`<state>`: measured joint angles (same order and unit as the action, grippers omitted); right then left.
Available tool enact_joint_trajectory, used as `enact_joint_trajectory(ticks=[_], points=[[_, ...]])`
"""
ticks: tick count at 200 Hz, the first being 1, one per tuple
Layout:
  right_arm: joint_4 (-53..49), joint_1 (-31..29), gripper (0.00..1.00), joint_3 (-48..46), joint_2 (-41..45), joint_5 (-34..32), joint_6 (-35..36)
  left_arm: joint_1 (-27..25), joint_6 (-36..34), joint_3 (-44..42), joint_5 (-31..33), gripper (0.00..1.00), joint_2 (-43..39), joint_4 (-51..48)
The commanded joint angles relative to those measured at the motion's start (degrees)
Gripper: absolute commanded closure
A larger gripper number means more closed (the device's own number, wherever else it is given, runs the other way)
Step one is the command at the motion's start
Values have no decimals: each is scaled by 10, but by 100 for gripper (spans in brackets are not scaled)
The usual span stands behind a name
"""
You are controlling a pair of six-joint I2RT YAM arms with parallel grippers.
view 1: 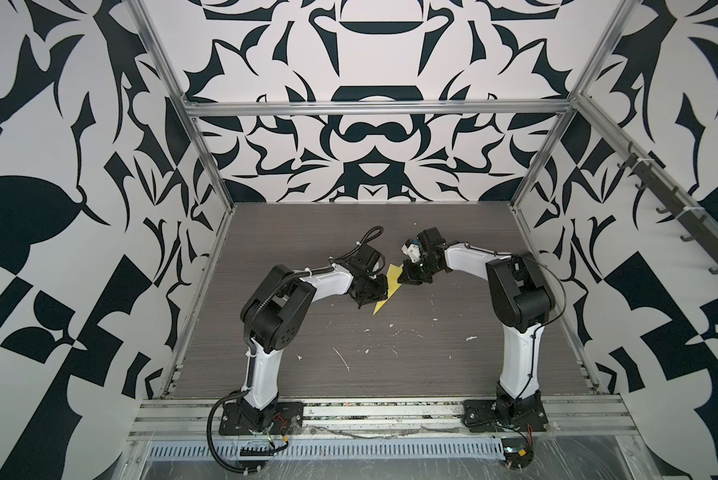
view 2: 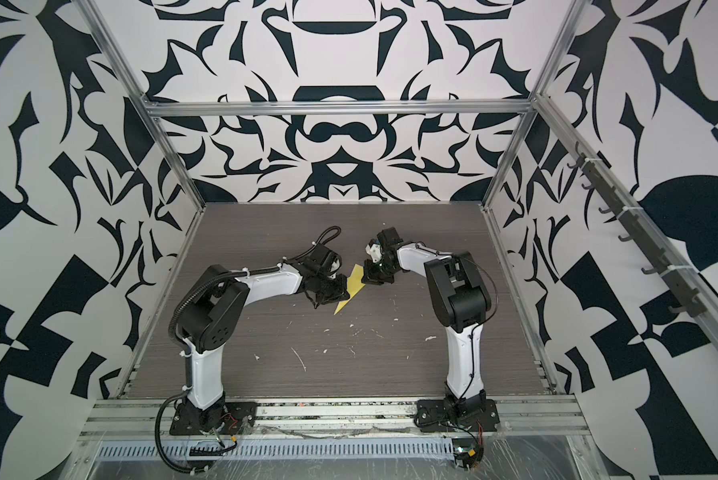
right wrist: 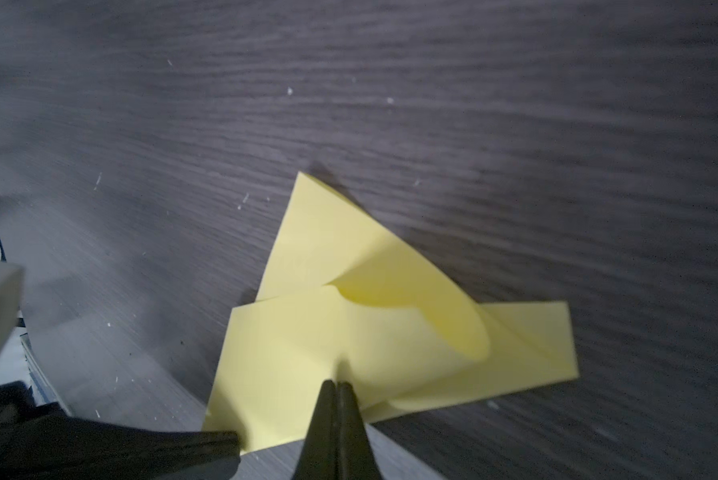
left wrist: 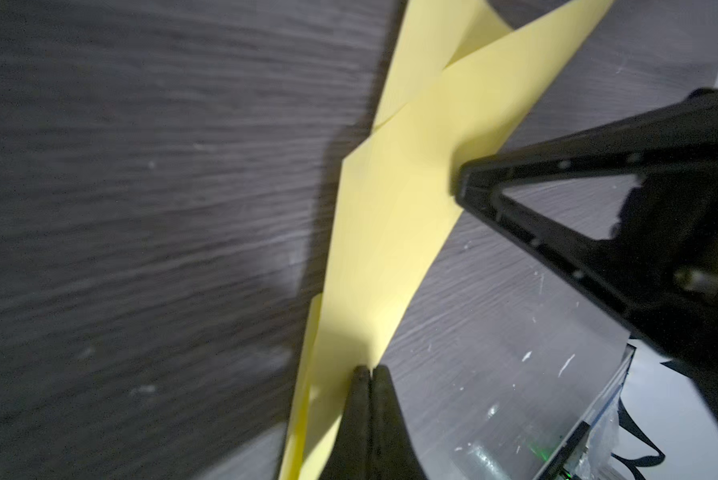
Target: Fold a paper plane with a square sheet of paper (pick it up from the middle)
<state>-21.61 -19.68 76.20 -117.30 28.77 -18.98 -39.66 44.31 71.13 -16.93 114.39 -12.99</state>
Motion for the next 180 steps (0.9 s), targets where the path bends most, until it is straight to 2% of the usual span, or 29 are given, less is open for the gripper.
enact_joint_trajectory(ticks=[1,43,84,134,180], points=[[-17,1,96,-5,40,8,11,-2,-1,15,5,100,9,-43],[-32,-35,96,9,68,2,28,-3,-5,8,16,100,13,-61],[-56,-66,96,24,44,-25,39,-4,-9,5,27,100,15,-72],[-58,-69,96,39,21,-38,37,-5,-13,-3,33,100,13,-76],[-65,-55,96,56,-2,-79,9,-5,-14,-17,36,100,13,-78]])
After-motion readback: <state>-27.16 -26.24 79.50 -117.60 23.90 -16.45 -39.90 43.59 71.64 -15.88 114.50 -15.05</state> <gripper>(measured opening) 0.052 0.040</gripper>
